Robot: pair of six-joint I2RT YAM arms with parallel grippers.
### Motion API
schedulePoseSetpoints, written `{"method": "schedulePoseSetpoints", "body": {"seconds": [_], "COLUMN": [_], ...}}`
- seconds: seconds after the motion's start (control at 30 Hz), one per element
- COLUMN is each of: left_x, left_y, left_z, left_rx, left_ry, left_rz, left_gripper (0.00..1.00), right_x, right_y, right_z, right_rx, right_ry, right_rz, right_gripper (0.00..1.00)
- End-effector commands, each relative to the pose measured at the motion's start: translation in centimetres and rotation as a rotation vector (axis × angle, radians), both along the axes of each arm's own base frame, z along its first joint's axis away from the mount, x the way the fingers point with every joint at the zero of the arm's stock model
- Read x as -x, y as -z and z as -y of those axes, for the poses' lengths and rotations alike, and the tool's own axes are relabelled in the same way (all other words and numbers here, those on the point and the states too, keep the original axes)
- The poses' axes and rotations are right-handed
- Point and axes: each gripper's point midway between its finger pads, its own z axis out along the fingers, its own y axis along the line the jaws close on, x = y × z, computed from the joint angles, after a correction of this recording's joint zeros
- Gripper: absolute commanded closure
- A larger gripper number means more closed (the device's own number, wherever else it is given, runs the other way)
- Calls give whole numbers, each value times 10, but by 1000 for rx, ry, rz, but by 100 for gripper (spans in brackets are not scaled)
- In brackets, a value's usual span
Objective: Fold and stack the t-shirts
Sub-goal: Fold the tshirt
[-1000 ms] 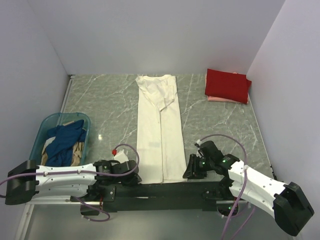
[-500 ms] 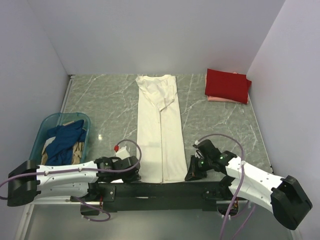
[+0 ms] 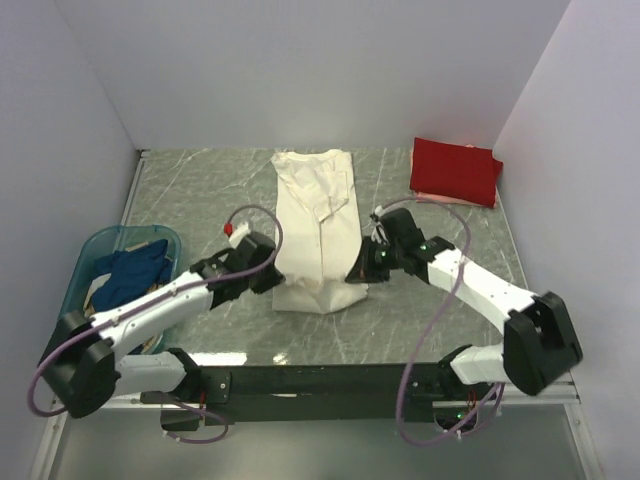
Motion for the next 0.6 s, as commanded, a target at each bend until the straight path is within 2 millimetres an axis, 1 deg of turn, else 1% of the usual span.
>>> {"method": "schedulePoseSetpoints", "body": {"seconds": [0.0, 0.03, 0.07, 0.1, 0.13, 0.17, 0.2, 0.27, 0.3, 0.33, 0.4, 0.43, 0.5, 0.57], "left_x": [-49, -60, -71, -80, -94, -101, -112, -126, -135, -141, -152, -156, -163, -169], "left_y": [-25, -33, -34, -25, -32, -31, -27, -23, -16, -13, -5, -3, 3, 4], "left_z": [5, 7, 2, 3, 1, 1, 4, 1, 4, 1, 3, 2, 3, 1], "left_rx": [21, 33, 33, 18, 22, 22, 19, 13, 6, -3, -17, -24, -28, -31], "left_ry": [-12, -23, -48, -57, -75, -77, -79, -87, -86, -88, -86, -89, -85, -86], "left_rz": [103, 116, 115, 96, 108, 103, 98, 90, 77, 72, 59, 55, 39, 39], "left_gripper": [99, 99, 99, 99, 99, 99, 99, 99, 99, 99, 99, 99, 99, 99], "right_x": [-59, -70, -83, -93, -106, -113, -121, -136, -143, -151, -160, -168, -174, -182], "right_y": [-19, -21, -18, -17, -21, -10, -8, -2, -1, 1, 4, 2, 5, 4], "right_z": [-9, -12, -13, -11, -12, -12, -10, -9, -4, -4, 1, 6, 10, 15], "right_rx": [-32, -43, -41, -35, -37, -28, -25, -15, -14, -15, -3, -2, -14, -31], "right_ry": [66, 81, 106, 129, 149, 161, 178, 198, 216, 226, 246, 264, 273, 287], "right_rz": [123, 138, 128, 133, 152, 126, 125, 123, 122, 126, 128, 135, 124, 126], "right_gripper": [100, 100, 100, 100, 100, 100, 100, 100, 100, 100, 100, 100, 100, 100]}}
